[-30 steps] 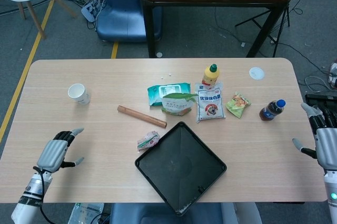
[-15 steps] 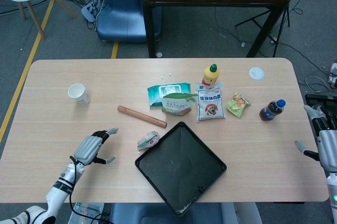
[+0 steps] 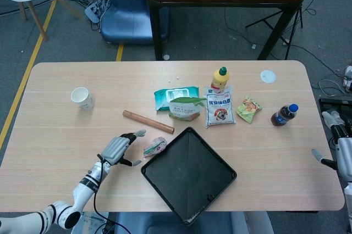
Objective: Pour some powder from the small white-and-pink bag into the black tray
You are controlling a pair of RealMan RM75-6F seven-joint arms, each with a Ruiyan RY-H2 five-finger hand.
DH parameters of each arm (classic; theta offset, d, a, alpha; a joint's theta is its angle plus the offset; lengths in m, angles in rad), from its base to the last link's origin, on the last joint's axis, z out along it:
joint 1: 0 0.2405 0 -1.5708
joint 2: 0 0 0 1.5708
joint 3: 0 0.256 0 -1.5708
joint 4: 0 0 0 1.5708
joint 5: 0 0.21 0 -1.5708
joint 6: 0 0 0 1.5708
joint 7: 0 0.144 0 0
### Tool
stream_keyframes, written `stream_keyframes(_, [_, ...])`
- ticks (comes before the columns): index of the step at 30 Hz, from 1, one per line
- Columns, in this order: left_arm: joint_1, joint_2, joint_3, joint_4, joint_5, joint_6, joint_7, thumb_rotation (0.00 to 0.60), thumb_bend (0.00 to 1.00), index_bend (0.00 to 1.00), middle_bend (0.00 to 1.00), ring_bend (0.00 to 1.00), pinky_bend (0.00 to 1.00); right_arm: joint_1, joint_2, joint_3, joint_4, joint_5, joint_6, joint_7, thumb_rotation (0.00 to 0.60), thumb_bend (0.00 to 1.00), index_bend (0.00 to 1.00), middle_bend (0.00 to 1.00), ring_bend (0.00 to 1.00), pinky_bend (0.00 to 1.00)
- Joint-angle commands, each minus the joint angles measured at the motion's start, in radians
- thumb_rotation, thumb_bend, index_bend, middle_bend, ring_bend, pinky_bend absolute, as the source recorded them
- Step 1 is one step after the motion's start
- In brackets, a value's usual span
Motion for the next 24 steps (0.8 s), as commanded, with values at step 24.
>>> stream_keyframes(24, [-0.128, -0.147, -0.044, 0.124, -0.072, -0.079, -0.041, 0.6, 0.17, 0.09, 0.19, 0.21, 0.24, -0.019, 0.009, -0.003, 0.013, 0.019, 0.004, 0.024, 0.6, 0.16, 0.07, 0.22, 0.1, 0.12])
